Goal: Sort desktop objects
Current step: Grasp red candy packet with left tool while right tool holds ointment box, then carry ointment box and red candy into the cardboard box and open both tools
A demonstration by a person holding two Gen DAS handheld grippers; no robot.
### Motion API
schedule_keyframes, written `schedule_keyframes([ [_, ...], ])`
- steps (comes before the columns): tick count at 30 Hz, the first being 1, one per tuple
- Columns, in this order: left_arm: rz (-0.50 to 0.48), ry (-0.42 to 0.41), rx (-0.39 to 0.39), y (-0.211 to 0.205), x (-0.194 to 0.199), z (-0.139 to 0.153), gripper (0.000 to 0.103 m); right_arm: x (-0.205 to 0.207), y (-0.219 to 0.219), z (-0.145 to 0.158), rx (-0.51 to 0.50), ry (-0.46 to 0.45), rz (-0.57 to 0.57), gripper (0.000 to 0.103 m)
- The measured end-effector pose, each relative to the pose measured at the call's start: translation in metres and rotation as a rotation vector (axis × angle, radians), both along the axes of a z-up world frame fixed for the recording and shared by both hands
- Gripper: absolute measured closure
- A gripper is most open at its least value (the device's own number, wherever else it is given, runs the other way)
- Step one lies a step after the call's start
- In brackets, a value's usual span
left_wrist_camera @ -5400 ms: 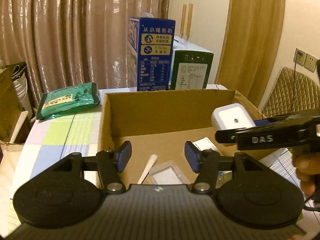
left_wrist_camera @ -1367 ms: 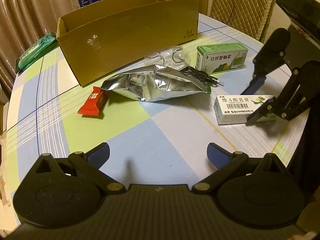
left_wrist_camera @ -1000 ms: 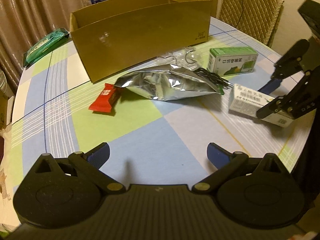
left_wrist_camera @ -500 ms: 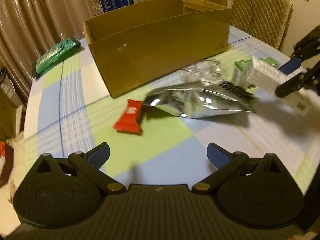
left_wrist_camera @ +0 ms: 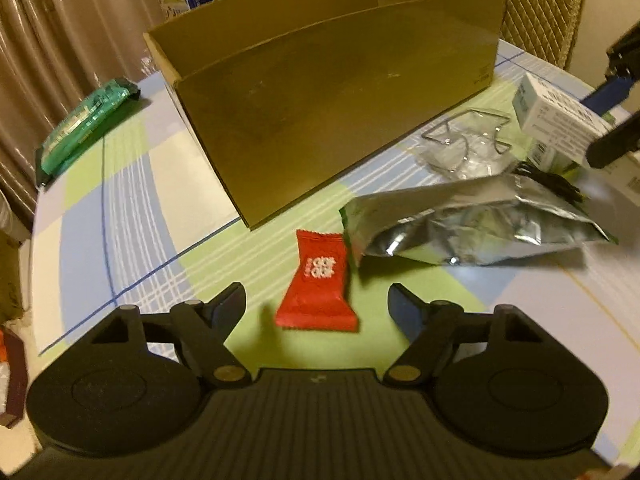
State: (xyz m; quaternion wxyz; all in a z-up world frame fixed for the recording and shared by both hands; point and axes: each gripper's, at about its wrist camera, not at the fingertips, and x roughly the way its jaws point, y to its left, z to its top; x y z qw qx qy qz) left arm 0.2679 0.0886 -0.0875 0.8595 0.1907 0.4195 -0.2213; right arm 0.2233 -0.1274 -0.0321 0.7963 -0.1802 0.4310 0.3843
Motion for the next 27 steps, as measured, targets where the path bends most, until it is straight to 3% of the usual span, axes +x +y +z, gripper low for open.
schedule_keyframes([
  [2,-0.001,0.007,-0.014,0.001,0.006,-0.004,0.029,0.003,0.003,-0.003,-0.003,0.001,-0.004,0.068],
  [7,-0.025,0.024,-0.014,-0.001,0.016,-0.012,0.053,0.009,0.01,-0.007,0.005,0.006,-0.026,0.068],
  [9,-0.023,0.029,-0.027,0.0,0.018,-0.012,0.069,0.009,0.013,-0.009,0.006,0.008,-0.027,0.068],
  [12,-0.005,0.043,-0.028,0.002,0.014,-0.011,0.079,0.009,0.016,-0.01,0.012,0.01,-0.03,0.068],
  [27,0.096,0.094,-0.005,0.005,-0.061,0.01,0.081,-0.017,-0.004,0.012,0.062,0.003,-0.065,0.068],
])
